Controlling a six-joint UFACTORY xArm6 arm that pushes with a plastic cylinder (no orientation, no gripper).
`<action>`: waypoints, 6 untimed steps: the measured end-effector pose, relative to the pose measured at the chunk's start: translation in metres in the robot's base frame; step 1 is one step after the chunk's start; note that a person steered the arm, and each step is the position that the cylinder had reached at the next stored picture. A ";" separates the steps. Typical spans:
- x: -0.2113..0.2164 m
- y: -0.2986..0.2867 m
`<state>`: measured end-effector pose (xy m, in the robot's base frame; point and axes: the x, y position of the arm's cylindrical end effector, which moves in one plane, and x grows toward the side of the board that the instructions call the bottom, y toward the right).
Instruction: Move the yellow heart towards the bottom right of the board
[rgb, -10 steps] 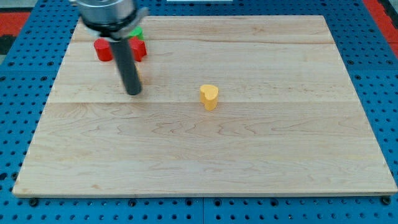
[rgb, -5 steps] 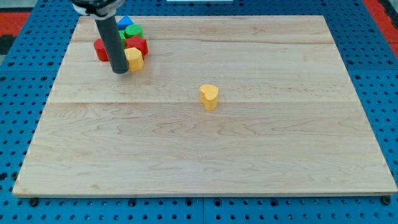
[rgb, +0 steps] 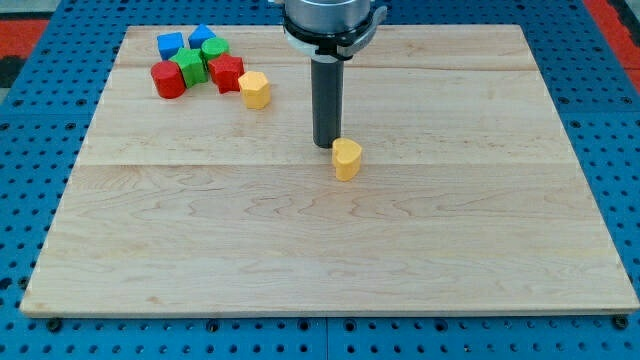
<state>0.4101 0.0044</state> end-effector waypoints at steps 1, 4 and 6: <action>0.000 -0.006; 0.043 0.037; 0.096 0.114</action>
